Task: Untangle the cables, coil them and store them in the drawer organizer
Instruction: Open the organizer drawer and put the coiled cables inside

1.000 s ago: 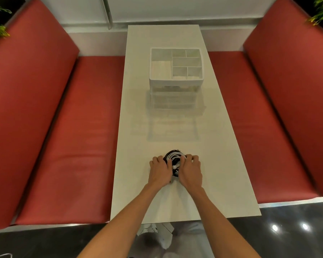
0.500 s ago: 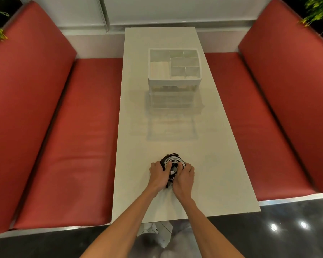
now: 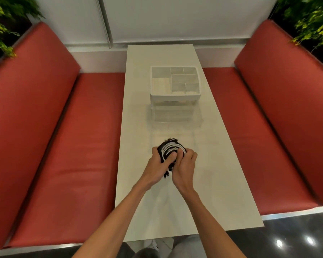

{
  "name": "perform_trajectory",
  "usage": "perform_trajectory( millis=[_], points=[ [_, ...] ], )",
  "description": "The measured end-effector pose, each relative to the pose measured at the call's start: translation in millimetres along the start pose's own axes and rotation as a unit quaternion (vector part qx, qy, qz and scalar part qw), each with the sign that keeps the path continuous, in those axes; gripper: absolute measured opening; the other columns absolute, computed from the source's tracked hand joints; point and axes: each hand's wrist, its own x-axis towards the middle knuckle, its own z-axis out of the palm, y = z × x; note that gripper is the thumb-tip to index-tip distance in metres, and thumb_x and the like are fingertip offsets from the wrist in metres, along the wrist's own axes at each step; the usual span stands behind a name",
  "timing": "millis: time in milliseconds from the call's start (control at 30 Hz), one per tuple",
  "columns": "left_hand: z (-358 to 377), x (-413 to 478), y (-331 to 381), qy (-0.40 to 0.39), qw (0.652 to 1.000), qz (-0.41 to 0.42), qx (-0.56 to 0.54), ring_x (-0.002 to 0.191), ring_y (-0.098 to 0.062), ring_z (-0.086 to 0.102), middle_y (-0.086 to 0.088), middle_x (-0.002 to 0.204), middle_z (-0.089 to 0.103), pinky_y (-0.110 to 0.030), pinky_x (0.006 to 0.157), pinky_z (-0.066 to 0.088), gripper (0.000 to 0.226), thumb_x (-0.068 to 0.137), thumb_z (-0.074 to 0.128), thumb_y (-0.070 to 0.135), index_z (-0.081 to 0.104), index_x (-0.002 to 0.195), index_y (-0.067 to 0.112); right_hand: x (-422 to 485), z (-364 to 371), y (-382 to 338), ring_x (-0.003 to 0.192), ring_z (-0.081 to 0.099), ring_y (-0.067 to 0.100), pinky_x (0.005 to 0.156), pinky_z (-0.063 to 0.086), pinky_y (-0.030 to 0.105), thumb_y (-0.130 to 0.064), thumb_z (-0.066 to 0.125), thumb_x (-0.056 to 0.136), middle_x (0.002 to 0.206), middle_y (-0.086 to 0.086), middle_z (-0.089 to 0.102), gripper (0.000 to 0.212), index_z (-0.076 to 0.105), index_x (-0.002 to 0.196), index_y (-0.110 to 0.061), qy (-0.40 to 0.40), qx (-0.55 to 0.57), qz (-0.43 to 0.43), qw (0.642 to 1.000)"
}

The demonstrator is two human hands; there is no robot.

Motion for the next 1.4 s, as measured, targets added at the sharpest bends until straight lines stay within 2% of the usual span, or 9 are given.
perform_trajectory(
  millis=[133, 233, 300, 367, 467, 733, 933, 1267, 1400],
  points=[
    [-22, 24, 33, 0.001, 0.999, 0.045, 0.021, 0.094, 0.001, 0.068, 0.004, 0.119, 0.066, -0.023, 0.077, 0.059, 0.040, 0.108, 0.056, 0.044, 0.042, 0.133, 0.017, 29, -10, -46, 0.107, 0.048, -0.015, 0.083, 0.040, 0.010, -0.041, 0.034, 0.116, 0.124, 0.003, 0.049, 0.033, 0.049, 0.125, -0.012, -0.009, 0.018, -0.019, 1.000],
    [-34, 43, 63, -0.019, 0.998, 0.059, -0.014, 0.073, -0.016, 0.067, -0.006, 0.110, 0.068, -0.040, 0.062, 0.059, 0.034, 0.109, 0.055, 0.042, 0.046, 0.131, 0.018, 49, -21, -82, 0.095, 0.067, 0.010, 0.077, 0.054, 0.031, -0.057, 0.032, 0.113, 0.111, 0.003, 0.067, 0.040, 0.045, 0.129, -0.022, -0.029, 0.058, -0.013, 0.998],
    [-43, 58, 83, -0.049, 0.996, 0.068, -0.025, 0.062, -0.012, 0.060, -0.006, 0.100, 0.068, -0.031, 0.053, 0.050, 0.025, 0.110, 0.055, 0.036, 0.051, 0.128, 0.020, 66, -31, -100, 0.084, 0.072, 0.018, 0.064, 0.058, 0.031, -0.058, 0.033, 0.113, 0.103, 0.003, 0.073, 0.040, 0.041, 0.142, -0.032, -0.038, 0.066, -0.022, 0.997],
    [-52, 75, 101, -0.092, 0.993, 0.067, -0.034, 0.062, -0.011, 0.058, -0.004, 0.091, 0.070, -0.026, 0.052, 0.044, 0.017, 0.111, 0.056, 0.029, 0.060, 0.122, 0.017, 88, -39, -114, 0.098, 0.073, 0.019, 0.079, 0.058, 0.029, -0.052, 0.034, 0.115, 0.114, 0.001, 0.075, 0.040, 0.045, 0.149, -0.035, -0.046, 0.022, -0.048, 0.998],
    [-62, 106, 122, -0.137, 0.989, 0.000, -0.055, 0.071, -0.017, 0.059, -0.007, 0.090, 0.073, -0.028, 0.058, 0.044, 0.020, 0.108, 0.059, 0.024, 0.068, 0.118, 0.008, 128, -43, -124, 0.113, 0.066, 0.034, 0.103, 0.052, 0.048, -0.038, 0.030, 0.116, 0.123, 0.011, 0.073, 0.044, 0.067, 0.123, -0.015, -0.088, -0.083, -0.045, 0.992],
    [-53, 165, 145, -0.140, 0.965, -0.197, -0.105, 0.077, -0.025, 0.075, -0.013, 0.096, 0.079, -0.021, 0.050, 0.048, 0.021, 0.106, 0.061, 0.022, 0.063, 0.122, 0.008, 198, -35, -131, 0.113, 0.069, 0.044, 0.103, 0.056, 0.054, -0.022, 0.035, 0.109, 0.127, 0.026, 0.068, 0.038, 0.067, 0.105, 0.000, -0.163, -0.193, 0.076, 0.965],
    [-42, 194, 141, -0.083, 0.962, -0.214, -0.147, 0.078, -0.022, 0.073, -0.008, 0.087, 0.076, -0.022, 0.057, 0.055, 0.018, 0.107, 0.053, 0.023, 0.068, 0.104, 0.013, 226, -24, -132, 0.101, 0.076, 0.035, 0.093, 0.065, 0.047, -0.007, 0.043, 0.102, 0.087, 0.009, 0.065, 0.028, 0.058, 0.079, -0.012, -0.165, -0.115, 0.148, 0.968],
    [-12, 215, 95, 0.103, 0.981, -0.111, -0.119, 0.093, -0.023, 0.076, -0.009, 0.105, 0.078, -0.043, 0.089, 0.064, 0.028, 0.093, 0.058, 0.028, 0.070, 0.112, 0.011, 238, -4, -92, 0.100, 0.075, 0.026, 0.070, 0.059, 0.035, -0.038, 0.054, 0.080, 0.109, 0.003, 0.077, 0.046, 0.070, 0.119, -0.018, -0.135, 0.031, 0.172, 0.975],
    [-9, 210, 90, 0.137, 0.985, -0.070, 0.073, 0.090, -0.025, 0.067, -0.011, 0.108, 0.070, -0.033, 0.062, 0.047, 0.035, 0.106, 0.048, 0.036, 0.065, 0.112, 0.005, 232, -4, -81, 0.096, 0.073, 0.021, 0.062, 0.050, 0.027, -0.027, 0.065, 0.085, 0.107, 0.004, 0.076, 0.031, 0.071, 0.113, -0.014, -0.135, -0.032, 0.102, 0.985]
  ],
)
